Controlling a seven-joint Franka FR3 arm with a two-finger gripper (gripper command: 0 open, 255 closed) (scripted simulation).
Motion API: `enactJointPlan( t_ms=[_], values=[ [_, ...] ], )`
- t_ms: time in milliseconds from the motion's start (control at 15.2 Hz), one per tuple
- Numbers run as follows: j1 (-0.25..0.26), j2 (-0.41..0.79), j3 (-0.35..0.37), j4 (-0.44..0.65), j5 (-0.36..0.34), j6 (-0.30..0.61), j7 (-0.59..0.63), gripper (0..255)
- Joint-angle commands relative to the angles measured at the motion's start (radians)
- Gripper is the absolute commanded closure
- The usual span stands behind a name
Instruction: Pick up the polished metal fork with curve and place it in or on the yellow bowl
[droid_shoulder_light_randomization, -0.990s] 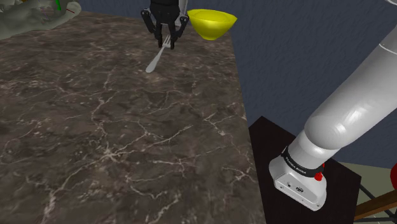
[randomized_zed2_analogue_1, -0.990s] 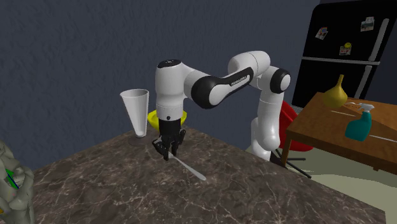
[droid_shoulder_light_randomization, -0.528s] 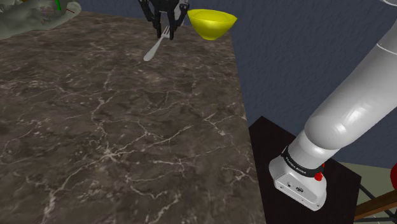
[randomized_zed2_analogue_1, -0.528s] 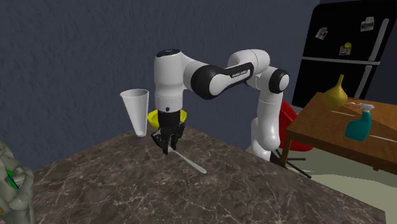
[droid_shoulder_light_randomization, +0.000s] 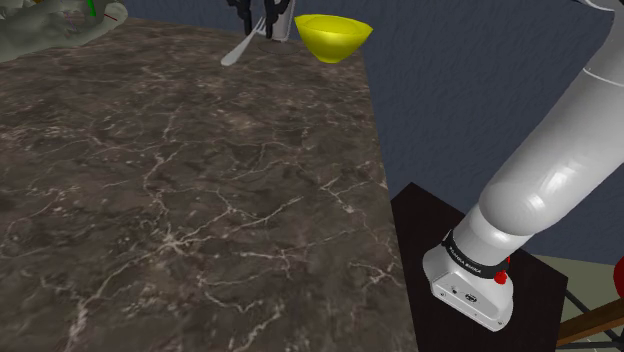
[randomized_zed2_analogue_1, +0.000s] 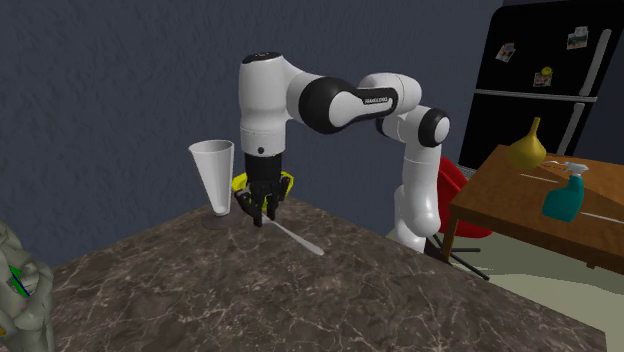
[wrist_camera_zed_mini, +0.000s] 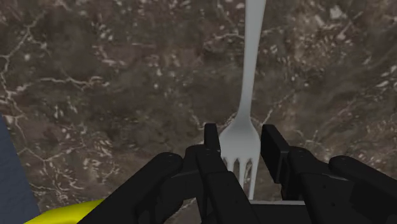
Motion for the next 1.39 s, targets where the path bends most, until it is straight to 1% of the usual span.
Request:
enactJointPlan(
  t_ms=[0,594,792,990,1056,1320],
  values=[
    [0.003,0.01,0.003,0.04,-0.007,-0.032,0.003,255],
    [0.041,0.099,0.022,0.265,-0.066,-0.188,0.028,255],
    [0.066,0.141,0.03,0.36,-0.097,-0.249,0.039,255],
    [0.103,0.194,0.037,0.472,-0.137,-0.319,0.051,255],
    [0.111,0.204,0.037,0.493,-0.145,-0.332,0.053,255],
    [-0.013,0.107,-0.002,0.378,-0.069,-0.287,-0.066,255]
  ],
)
